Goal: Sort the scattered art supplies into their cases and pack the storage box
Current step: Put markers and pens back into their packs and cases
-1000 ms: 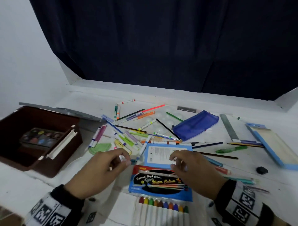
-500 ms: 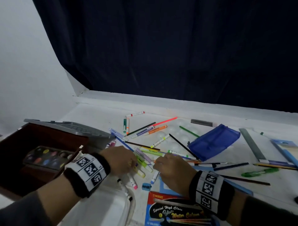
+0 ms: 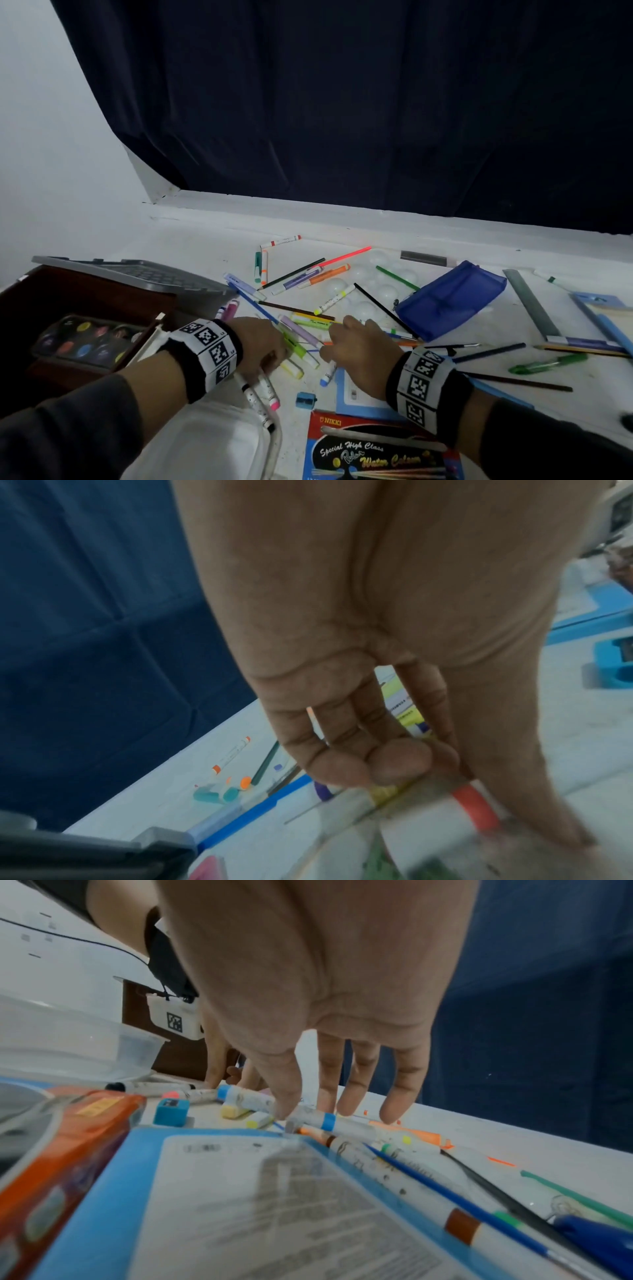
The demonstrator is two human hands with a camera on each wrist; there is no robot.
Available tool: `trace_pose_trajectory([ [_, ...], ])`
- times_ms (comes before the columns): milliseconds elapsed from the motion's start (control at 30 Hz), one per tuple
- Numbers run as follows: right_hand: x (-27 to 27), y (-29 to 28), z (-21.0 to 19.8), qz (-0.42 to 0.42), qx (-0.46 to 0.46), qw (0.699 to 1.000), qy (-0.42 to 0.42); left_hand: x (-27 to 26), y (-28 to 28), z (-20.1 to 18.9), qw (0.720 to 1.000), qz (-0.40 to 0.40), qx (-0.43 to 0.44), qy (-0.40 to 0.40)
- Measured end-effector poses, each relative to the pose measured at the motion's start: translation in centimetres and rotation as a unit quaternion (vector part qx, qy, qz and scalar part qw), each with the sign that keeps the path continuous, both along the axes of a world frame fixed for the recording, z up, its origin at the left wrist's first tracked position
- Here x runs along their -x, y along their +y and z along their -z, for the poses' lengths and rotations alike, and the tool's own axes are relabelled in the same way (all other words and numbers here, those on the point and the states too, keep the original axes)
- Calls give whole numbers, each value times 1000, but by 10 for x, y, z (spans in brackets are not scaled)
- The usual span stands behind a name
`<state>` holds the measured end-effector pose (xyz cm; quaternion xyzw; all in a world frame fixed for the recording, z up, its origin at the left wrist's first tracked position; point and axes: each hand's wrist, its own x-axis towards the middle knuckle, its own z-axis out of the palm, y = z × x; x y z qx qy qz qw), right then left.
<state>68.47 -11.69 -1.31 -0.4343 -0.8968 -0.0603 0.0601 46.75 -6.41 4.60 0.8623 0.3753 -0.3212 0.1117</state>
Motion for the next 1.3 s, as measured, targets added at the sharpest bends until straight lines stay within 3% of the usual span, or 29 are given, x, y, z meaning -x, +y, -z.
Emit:
trace_pose_trajectory([
  [200,-22,-11,-29,50,-18,998,40,-6,-5,-23,997,-16,-57,-46],
  [367,-53,-40,-65,124,0,991,41,-32,-22,-50,986,43,-115,-113],
  [467,-77,-64,-84,154,25,980,127,-61,-41,-63,975,79,-131,-161],
  [633,-121,-112,-97,211,28,933,292,-110,-69,-73,943,98,-131,-290],
  [800,-165,-166,-98,262,-14,872,414,-153,-106,-75,881,26,-81,-465],
  [933,-199,-201,-87,300,33,823,481,-177,-145,-59,801,-91,-24,-591],
  [1067,-217,-223,-64,306,123,780,531,-192,-182,-29,715,-193,55,-669],
  [1100,-220,-226,-59,307,144,774,534,-194,-191,-21,705,-219,74,-670],
  [1300,-215,-234,-42,305,292,749,511,-196,-221,17,760,-264,121,-582],
])
